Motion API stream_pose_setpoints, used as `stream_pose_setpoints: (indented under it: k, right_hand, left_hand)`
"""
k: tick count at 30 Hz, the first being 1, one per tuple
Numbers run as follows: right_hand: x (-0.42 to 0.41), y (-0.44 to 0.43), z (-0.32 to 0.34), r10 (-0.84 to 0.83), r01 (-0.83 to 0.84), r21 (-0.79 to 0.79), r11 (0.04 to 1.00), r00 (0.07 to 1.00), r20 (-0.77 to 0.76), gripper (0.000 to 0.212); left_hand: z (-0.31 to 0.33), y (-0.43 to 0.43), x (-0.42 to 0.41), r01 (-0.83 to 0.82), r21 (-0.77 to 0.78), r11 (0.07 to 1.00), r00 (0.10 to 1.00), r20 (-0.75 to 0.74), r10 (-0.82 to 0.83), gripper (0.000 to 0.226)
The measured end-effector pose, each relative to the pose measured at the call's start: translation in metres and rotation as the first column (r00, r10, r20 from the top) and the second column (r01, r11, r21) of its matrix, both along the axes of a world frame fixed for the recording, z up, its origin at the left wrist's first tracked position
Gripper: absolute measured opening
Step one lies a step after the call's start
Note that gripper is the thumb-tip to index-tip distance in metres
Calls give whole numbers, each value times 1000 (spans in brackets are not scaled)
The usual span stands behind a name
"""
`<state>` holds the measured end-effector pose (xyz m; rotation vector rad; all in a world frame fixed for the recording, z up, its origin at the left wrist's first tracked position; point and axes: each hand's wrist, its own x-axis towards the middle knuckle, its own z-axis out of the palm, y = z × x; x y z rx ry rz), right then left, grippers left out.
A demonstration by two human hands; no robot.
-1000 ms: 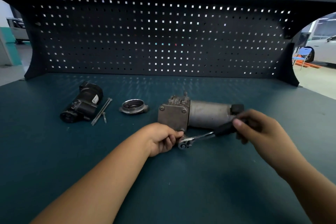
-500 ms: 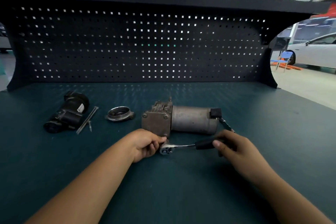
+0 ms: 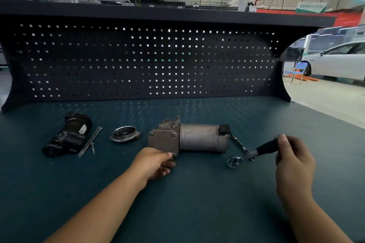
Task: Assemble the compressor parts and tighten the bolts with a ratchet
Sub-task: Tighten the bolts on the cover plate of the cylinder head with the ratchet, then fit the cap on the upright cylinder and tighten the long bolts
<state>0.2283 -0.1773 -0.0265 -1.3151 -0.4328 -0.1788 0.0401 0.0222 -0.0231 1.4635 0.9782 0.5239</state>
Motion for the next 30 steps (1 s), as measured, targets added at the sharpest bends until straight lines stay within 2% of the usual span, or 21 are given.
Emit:
stream_pose_setpoints:
  k: [2, 3, 5, 8, 10, 13, 16, 19, 21, 23, 24, 26, 28, 30]
  right_hand:
    - [-1, 1, -1, -86, 89, -45, 995, 995, 59, 19]
    - [-2, 2, -1, -116, 124, -80, 989, 989, 96, 18]
    - [-3, 4, 0, -146, 170, -168, 971, 979, 144, 12]
    - [0, 7, -5, -106, 150, -406, 901, 986, 128, 16]
    - [-1, 10, -9, -26, 77, -625, 777, 996, 90, 19]
    - [-6, 12, -10, 50, 61, -843, 535, 993, 104, 23]
    - [-11, 13, -8, 92, 99, -907, 409, 985, 149, 23]
    - [-15, 14, -6, 125, 124, -905, 406, 974, 190, 25]
    - [-13, 18, -3, 186, 188, -849, 494, 931, 314, 30]
    - [-5, 26, 8, 267, 134, -797, 588, 898, 349, 48]
    - [2, 31, 16, 315, 71, -820, 568, 902, 296, 60]
    - [19, 44, 25, 412, -69, -899, 432, 902, 129, 87]
    - [36, 59, 24, 497, -150, -937, 316, 867, 29, 107]
    - [49, 75, 15, 566, -234, -915, 329, 825, -7, 109]
  left_hand:
    - [-3, 0, -1, -52, 300, 953, 992, -97, 85, 14]
    - [-3, 0, -1, -93, 442, 892, 980, -116, 160, 15]
    - [-1, -2, -3, -210, 639, 740, 949, -48, 311, 17]
    - [0, -5, -1, -335, 765, 551, 918, 133, 374, 30]
    - [-4, -8, 2, -333, 804, 493, 911, 139, 389, 53]
    - [-12, -13, 8, -245, 812, 531, 930, 42, 366, 87]
    - [-18, -12, 13, -134, 806, 576, 946, -68, 316, 96]
    - [-17, -8, 15, -112, 799, 590, 930, -124, 345, 97]
    - [-16, -7, 17, -116, 791, 601, 930, -127, 346, 98]
    - [-15, -7, 19, -124, 780, 613, 934, -117, 337, 97]
    - [-15, -5, 20, -123, 777, 617, 936, -117, 334, 96]
    - [-16, -2, 20, -121, 771, 625, 936, -120, 330, 94]
    - [-17, -1, 20, -116, 776, 620, 939, -118, 323, 92]
    - [-18, -1, 20, -104, 783, 613, 940, -124, 318, 90]
